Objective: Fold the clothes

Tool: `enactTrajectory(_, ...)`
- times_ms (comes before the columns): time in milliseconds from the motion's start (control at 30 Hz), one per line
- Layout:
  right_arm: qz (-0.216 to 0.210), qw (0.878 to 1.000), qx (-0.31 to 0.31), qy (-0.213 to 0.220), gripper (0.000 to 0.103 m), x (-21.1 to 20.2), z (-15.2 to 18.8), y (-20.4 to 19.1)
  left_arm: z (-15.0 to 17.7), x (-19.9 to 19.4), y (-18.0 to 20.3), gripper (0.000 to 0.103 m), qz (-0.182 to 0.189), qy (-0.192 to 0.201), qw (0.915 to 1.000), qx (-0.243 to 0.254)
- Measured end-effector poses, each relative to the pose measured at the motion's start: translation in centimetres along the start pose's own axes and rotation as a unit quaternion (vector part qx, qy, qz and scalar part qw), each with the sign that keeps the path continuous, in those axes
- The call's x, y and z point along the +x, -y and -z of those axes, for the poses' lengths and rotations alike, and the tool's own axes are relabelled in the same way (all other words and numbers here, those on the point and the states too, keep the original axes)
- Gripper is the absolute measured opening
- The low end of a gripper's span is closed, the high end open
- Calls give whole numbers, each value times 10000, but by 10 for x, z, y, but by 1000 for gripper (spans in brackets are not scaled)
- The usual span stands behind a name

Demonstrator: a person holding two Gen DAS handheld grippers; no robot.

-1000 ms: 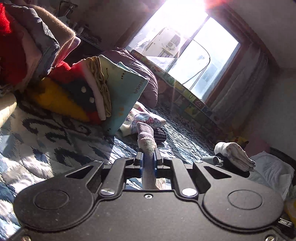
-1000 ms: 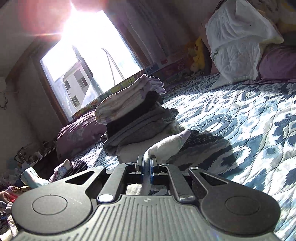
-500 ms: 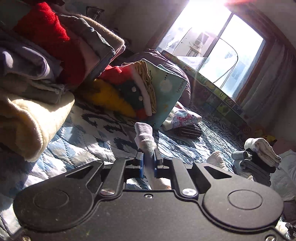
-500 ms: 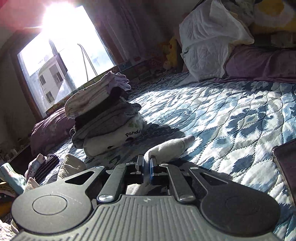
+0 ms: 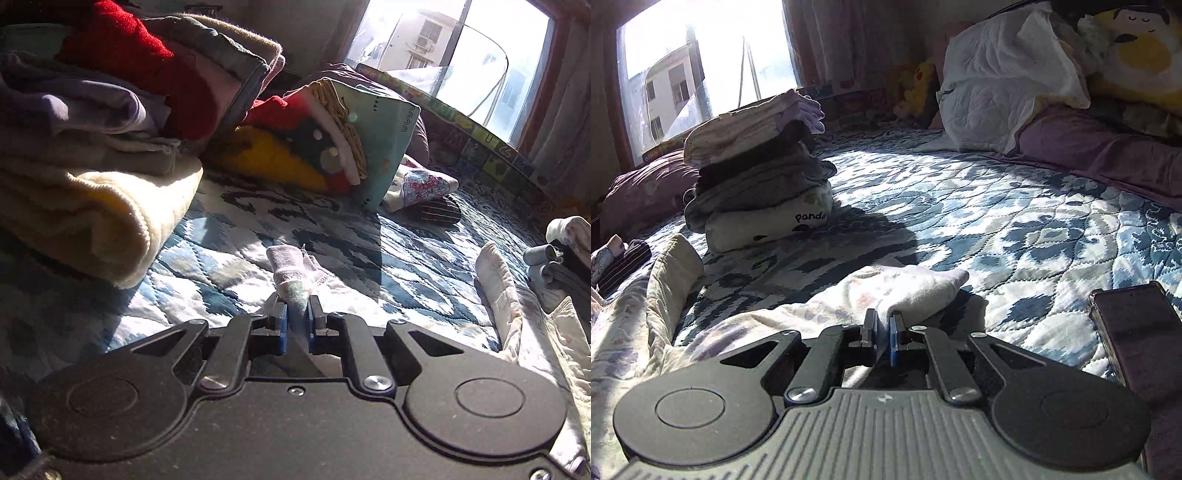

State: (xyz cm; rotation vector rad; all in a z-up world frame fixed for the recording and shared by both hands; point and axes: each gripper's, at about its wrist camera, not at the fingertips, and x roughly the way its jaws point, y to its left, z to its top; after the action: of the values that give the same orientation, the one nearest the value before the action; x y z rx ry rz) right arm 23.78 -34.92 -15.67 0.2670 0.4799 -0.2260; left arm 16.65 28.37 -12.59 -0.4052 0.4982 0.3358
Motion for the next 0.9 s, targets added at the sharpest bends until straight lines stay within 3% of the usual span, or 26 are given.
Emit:
enactTrajectory(100, 292, 9994, -9, 166, 22, -10, -3, -1, 1, -3, 5, 25, -269, 3, 9993, 246)
enactTrajectory(133, 376, 9989, -8, 279, 29, -15, -4, -1, -1, -11, 9, 25, -363, 196, 9984, 398)
enactTrajectory(233, 421, 9960, -331, 717, 31, -35, -5, -12, -4, -35, 27, 36, -456, 774, 9924, 840)
enactTrajectory(333, -227, 9888, -1025, 1063, 32, -53, -1, -43, 2, -43, 52, 39, 73, 921, 9879, 1246)
enactTrajectory(400, -801, 9754, -1726, 1114, 31, -60, 9, -71, 12, -37, 75, 39, 532, 767, 9822, 1629)
enactTrajectory(500, -1482, 9534, -2450, 956, 27, -61, 26, -103, 31, -24, 106, 39, 1205, 490, 9691, 2095)
enactTrajectory(567, -1665, 9511, -2535, 582, 27, -51, 32, -115, 40, -9, 118, 40, 1327, 207, 9651, 2248)
enactTrajectory(600, -1537, 9550, -2528, 228, 27, -39, 34, -118, 42, 1, 118, 45, 1297, -10, 9662, 2226)
enactTrajectory(633, -1447, 9618, -2323, -1, 27, -30, 32, -111, 44, 19, 113, 49, 1111, -469, 9693, 2144)
enactTrajectory(667, -1370, 9684, -2074, -199, 27, -23, 31, -103, 43, 28, 103, 47, 1025, -595, 9752, 1869)
enactTrajectory(733, -1164, 9787, -1641, -420, 24, -14, 24, -88, 32, 27, 77, 31, 1073, -703, 9865, 1015)
enactTrajectory(767, -995, 9813, -1605, -377, 23, -16, 21, -83, 26, 24, 70, 25, 936, -689, 9891, 908)
enactTrajectory(833, -829, 9860, -1401, -371, 21, -13, 18, -69, 16, 14, 52, 26, 386, -320, 9934, 1031)
enactTrajectory(900, -596, 9900, -1213, -411, 21, -8, 15, -56, 8, 16, 30, 25, -182, -265, 9956, 879)
